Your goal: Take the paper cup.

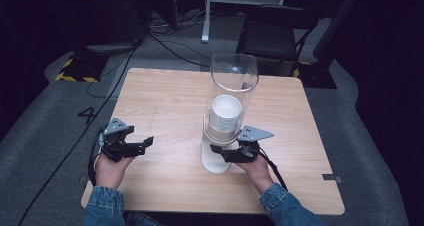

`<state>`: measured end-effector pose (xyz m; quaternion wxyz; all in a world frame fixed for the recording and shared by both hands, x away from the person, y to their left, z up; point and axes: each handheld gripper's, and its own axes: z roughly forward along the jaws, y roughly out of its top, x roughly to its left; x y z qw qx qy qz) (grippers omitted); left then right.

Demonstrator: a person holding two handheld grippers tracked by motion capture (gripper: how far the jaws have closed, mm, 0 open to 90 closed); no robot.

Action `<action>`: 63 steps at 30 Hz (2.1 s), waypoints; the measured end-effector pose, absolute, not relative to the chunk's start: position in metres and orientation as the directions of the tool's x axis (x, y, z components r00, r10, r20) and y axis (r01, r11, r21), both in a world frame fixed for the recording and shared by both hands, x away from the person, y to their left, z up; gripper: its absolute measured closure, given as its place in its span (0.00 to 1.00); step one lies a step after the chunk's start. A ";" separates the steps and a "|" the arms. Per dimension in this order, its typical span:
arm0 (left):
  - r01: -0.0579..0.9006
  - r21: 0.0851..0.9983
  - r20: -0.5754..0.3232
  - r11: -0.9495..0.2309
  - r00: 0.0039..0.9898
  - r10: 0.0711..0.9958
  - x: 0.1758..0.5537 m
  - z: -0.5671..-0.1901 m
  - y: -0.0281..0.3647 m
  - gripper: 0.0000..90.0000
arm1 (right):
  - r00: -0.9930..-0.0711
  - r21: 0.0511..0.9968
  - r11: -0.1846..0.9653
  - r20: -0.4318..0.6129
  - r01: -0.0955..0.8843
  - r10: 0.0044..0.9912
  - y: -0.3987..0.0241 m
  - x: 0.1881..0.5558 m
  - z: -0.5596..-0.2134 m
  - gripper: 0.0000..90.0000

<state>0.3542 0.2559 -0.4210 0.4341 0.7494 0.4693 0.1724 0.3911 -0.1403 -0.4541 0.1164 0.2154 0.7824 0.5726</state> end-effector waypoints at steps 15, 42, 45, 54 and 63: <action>0.555 0.811 -0.150 -0.183 0.501 0.853 0.356 -0.422 0.257 0.17 | -0.880 0.932 0.302 0.037 0.202 0.473 -0.141 0.392 -0.466 0.38; 0.562 0.807 -0.160 -0.183 0.505 0.848 0.362 -0.425 0.256 0.17 | -0.871 0.901 0.360 0.038 0.241 0.490 -0.144 0.387 -0.483 0.37; 0.560 0.807 -0.158 -0.186 0.509 0.846 0.363 -0.425 0.255 0.17 | -0.870 0.896 0.366 0.042 0.250 0.492 -0.145 0.386 -0.485 0.37; 0.561 0.809 -0.170 -0.176 0.509 0.844 0.366 -0.426 0.254 0.17 | -0.869 0.885 0.387 0.038 0.258 0.494 -0.148 0.384 -0.490 0.37; 0.559 0.809 -0.169 -0.181 0.515 0.840 0.370 -0.426 0.251 0.17 | -0.869 0.874 0.402 0.044 0.272 0.493 -0.149 0.381 -0.495 0.37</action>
